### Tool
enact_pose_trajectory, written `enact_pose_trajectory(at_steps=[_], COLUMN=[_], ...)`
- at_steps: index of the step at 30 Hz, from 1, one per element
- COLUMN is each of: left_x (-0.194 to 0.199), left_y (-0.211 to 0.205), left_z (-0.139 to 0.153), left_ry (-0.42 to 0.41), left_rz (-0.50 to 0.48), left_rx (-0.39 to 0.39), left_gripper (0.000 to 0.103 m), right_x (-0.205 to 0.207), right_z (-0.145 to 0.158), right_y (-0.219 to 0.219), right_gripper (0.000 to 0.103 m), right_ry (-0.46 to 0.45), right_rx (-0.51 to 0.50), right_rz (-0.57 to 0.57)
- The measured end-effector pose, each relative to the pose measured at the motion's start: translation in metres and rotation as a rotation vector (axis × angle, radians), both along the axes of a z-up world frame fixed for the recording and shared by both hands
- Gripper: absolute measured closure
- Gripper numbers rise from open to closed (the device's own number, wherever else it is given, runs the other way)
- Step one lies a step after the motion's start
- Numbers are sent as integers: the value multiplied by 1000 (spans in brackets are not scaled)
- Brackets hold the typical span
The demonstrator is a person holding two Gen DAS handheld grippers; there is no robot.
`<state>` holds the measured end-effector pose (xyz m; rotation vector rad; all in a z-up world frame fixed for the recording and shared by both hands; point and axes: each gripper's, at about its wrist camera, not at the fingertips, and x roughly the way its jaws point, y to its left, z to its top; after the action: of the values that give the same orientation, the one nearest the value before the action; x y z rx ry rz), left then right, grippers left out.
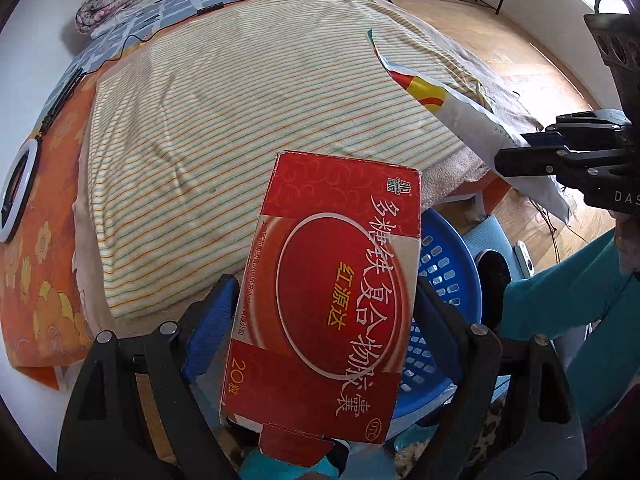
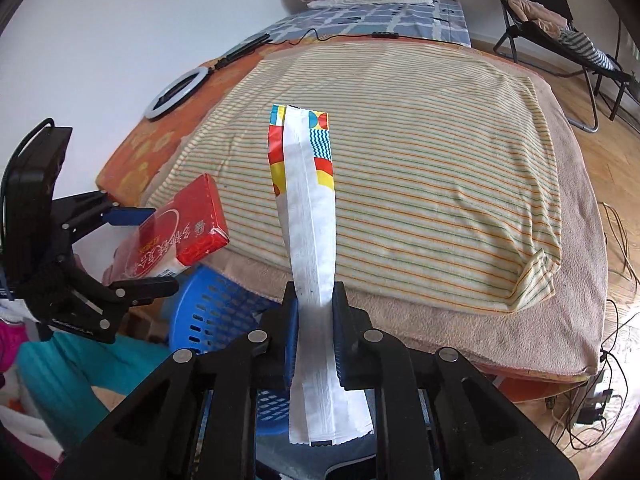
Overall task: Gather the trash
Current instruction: 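Carry the red box and white paper bag down over the blue basket with both tools, then open the left tool to drop the box while the right tool drops the bag into the basket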
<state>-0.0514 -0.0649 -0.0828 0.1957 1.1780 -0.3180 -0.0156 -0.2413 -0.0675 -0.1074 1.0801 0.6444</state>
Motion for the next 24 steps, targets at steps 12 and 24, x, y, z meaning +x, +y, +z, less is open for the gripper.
enact_pose_trajectory(at_steps=[12, 24], left_x=[-45, -49], left_y=[-15, -18], left_z=[-53, -87], left_ry=[136, 210], left_rz=[-51, -61], left_rx=[14, 20], left_gripper=[15, 14], right_x=[-56, -68], right_z=[-43, -77], right_y=[27, 45], right_gripper=[90, 90], right_ry=[99, 170], right_rx=[-52, -130], right_rz=[163, 254])
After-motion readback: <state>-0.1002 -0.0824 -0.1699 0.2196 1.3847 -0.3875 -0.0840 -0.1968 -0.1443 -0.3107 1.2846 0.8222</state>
